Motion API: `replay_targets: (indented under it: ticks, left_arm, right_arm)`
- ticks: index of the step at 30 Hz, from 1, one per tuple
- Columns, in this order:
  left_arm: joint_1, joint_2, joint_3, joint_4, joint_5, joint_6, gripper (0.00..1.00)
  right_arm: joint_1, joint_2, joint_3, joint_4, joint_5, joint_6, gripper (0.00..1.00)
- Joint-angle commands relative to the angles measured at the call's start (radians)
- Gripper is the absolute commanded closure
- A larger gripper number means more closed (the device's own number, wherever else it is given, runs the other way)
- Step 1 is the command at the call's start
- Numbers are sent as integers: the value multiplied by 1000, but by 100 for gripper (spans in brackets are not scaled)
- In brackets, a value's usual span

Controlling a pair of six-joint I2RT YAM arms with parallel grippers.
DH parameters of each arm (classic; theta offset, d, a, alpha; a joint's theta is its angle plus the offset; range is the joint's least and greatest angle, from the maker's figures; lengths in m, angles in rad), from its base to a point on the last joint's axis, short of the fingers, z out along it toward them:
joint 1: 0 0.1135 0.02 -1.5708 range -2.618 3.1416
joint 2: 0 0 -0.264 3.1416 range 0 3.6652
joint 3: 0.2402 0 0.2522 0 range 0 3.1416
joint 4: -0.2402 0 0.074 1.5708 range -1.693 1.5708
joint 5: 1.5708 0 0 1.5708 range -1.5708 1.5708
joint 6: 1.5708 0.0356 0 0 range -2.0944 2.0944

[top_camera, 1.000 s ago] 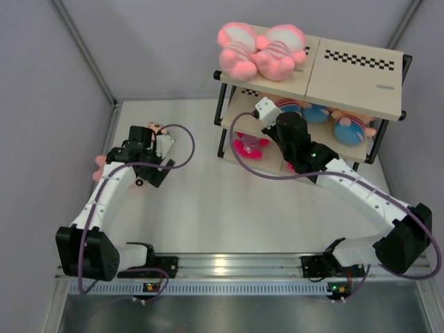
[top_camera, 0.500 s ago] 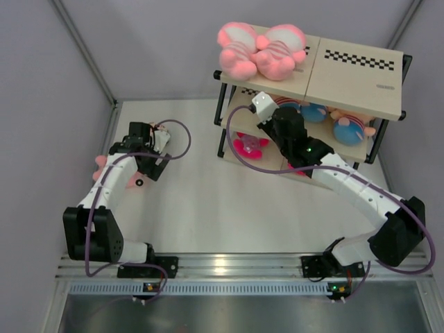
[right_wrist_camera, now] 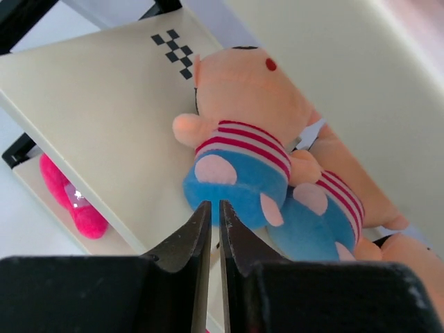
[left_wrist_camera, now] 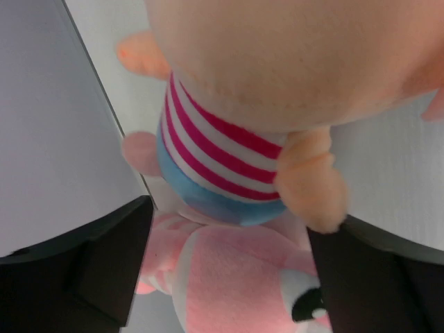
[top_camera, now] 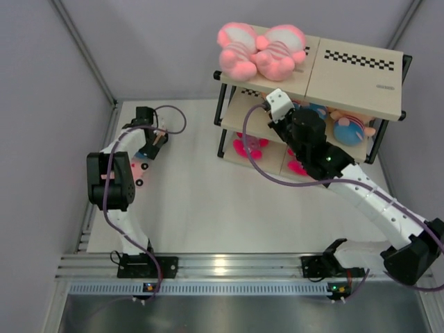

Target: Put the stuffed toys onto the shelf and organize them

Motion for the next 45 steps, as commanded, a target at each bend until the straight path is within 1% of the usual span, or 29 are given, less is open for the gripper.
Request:
replay_targets:
  ticks: [1,3,4,5,6,8,9,11,12,13,14,15,16,17,18,19,20,21,22,24,25,26,28,31,35,38,42,43,45]
  left_arm:
    - [27,35,52,49,38,-16,12]
    - [26,43,44,49,75,-22,42]
    - [26,41,39,48,105,-26,74]
    - [26,35,26,48,118,-29,96]
    - [26,28,16,48,130,-37,100]
    - [27,-24,-22,46,170,-46,100]
    - [27,-85,-40,43,182,-52,100]
    - [26,-167,-106,29,245,-68,100]
    - [27,-260,-129,17,282,-71,100]
    - [27,-311,-170,-18,315,-75,100]
    - [26,-363,-191,-38,402,-77,100]
    - [26,-464,-211,-61,440,-77,100]
    - [27,-515,-241,-110,470,-78,100]
    - [26,-566,-255,-139,535,-80,100]
    - [24,-662,-267,-162,566,-80,100]
    - [24,-708,-284,-225,604,-69,100]
    - [24,-754,-289,-253,674,-62,100]
    - [24,-843,-294,-277,719,-54,100]
    - [24,-885,-298,-314,753,-16,100]
    - [24,-984,-295,-406,837,16,100]
    - [24,-1006,-281,-437,859,47,100]
    - [24,-1023,-274,-505,880,66,100]
    - [23,-1046,-252,-556,909,105,100]
    - [21,-1072,-248,-607,899,119,100]
    - [21,-1098,-254,-643,909,144,100]
    - [21,-1105,-252,-650,914,155,100]
    - [21,-1103,-232,-659,928,162,100]
    - [20,-1103,-229,-662,932,165,100]
    - [18,-1103,-214,-664,954,162,100]
  right_arm:
    - [11,-59,-23,14,-37,31,90]
    - [16,-84,-37,14,-56,34,87]
    - [19,-100,-40,8,-62,34,85]
    - [20,-108,-44,4,-80,32,84]
    - [22,-117,-52,0,-91,31,80]
    - [26,-148,-60,-18,-141,20,74]
    - [26,-162,-69,-23,-161,16,62]
    - [29,-205,-76,-34,-233,15,52]
    - [31,-220,-84,-35,-264,17,42]
    - [34,-248,-86,-37,-298,19,38]
    - [36,-257,-90,-34,-371,22,35]
    - [37,-265,-90,-26,-394,35,30]
    - [45,-271,-90,-20,-443,51,27]
    - [49,-269,-84,3,-500,71,23]
    - [54,-263,-80,17,-519,118,13]
    - [77,-247,-74,30,-528,140,7]
    - [98,-236,-63,62,-520,167,1]
    - [124,-224,-61,81,-510,170,1]
    - [196,-193,-60,101,-476,169,1]
    - [282,-155,-50,161,-458,146,1]
    - [354,-110,-43,172,-464,140,1]
    - [383,-83,-18,176,-471,129,1]
    - [458,-11,8,182,-473,71,1]
    - [532,69,61,185,-435,-17,1]
    - [600,161,120,130,-410,-162,1]
    - [634,211,135,90,-425,-265,1]
    - [648,276,144,74,-421,-314,1]
    - [648,290,150,70,-374,-319,0]
    - [649,332,158,51,-330,-328,1]
